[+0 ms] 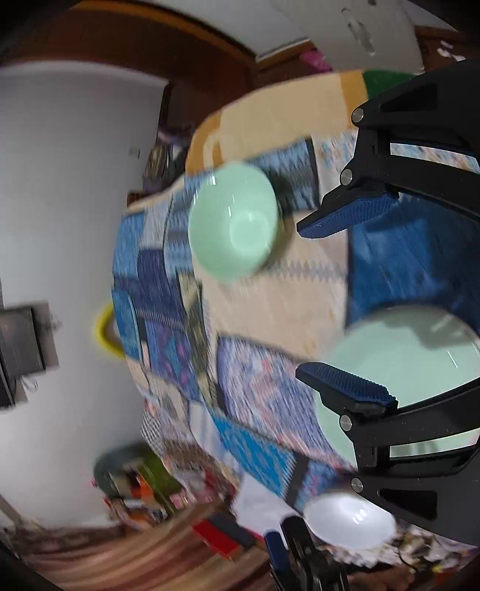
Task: Organize plates and bowls
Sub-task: 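Move both tools to the pale green bowl rim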
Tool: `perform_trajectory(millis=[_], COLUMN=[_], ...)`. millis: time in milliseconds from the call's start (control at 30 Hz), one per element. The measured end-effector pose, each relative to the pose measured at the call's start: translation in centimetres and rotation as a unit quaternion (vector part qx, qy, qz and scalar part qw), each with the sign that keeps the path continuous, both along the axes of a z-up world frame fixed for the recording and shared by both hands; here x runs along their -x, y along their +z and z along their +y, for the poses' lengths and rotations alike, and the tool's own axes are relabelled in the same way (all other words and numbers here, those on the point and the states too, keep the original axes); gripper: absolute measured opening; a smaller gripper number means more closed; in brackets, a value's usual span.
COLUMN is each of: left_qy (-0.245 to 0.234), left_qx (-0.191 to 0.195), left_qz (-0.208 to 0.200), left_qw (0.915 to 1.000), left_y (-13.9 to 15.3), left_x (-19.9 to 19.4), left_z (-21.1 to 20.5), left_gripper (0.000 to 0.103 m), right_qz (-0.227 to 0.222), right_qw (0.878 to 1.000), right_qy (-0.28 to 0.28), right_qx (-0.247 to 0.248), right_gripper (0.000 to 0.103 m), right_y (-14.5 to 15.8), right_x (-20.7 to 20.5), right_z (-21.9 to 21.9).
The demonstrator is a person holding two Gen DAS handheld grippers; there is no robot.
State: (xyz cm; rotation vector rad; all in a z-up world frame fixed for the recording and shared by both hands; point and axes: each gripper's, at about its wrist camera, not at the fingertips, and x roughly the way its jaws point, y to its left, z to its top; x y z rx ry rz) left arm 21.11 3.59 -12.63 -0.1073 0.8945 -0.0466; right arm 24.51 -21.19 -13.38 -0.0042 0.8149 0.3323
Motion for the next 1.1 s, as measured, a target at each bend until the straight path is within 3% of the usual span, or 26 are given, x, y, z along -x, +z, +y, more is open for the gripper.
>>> perform_trajectory(millis=[333,467,567,800,1100], left_qy=[-0.012,-0.027,-0.035,-0.04,-0.038], left_qx=[0.016,0.015,0.015,0.008,0.01], left_qz=[0.021,0.027,0.033,0.036,0.054], left_qw=[0.9996,0.9992,0.9987,0.9985,0.9978], left_y=[-2.9,-3.8,-4.3,-4.6,-6.4], left_x=[-5.8,-7.6,-9.0,-11.4,-13.3], left_z=[-2.2,-3.3,-4.1,-5.6,-7.2], left_gripper=[0.083,0.083,0.083,0.083,0.083], right_qz=[0.016,0.033,0.042,0.074,0.083], right_qw=[0.996,0.994,0.993,0.992,0.995], right_qy=[-0.086,-0.1,-0.107,-0.1,-0.048], right_qx=[-0.013,-0.016,-0.011,-0.009,-0.028], right_gripper=[0.065,0.042,0.038,0.022,0.018], right_y=[-3.2,-4.5,-5.2,-6.9,-6.6], right_x=[-6.0,-8.0,-9.3,-11.0,-9.9], right_z=[-4.8,-5.5,-5.6,-5.9,-5.7])
